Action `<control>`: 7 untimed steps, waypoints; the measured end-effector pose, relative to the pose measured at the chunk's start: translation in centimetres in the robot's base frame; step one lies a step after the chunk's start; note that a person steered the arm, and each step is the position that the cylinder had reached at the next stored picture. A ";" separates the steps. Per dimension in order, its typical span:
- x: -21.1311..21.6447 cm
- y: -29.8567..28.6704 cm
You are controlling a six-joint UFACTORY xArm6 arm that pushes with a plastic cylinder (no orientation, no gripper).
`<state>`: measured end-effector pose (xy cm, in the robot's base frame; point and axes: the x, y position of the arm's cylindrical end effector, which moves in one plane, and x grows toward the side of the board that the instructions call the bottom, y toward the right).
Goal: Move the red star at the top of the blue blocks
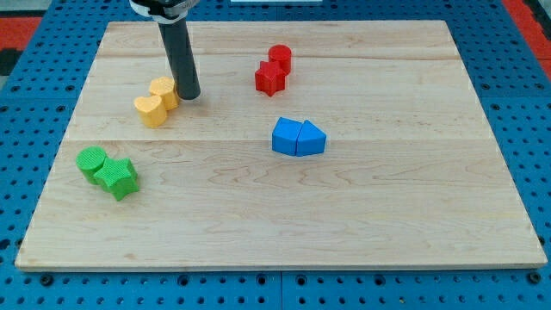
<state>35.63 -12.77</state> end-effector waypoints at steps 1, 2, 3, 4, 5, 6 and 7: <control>-1.5 1.5; -4.0 1.5; -4.6 4.1; -2.3 6.4; -4.0 11.2; -5.0 13.0; -6.7 16.8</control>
<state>28.93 3.99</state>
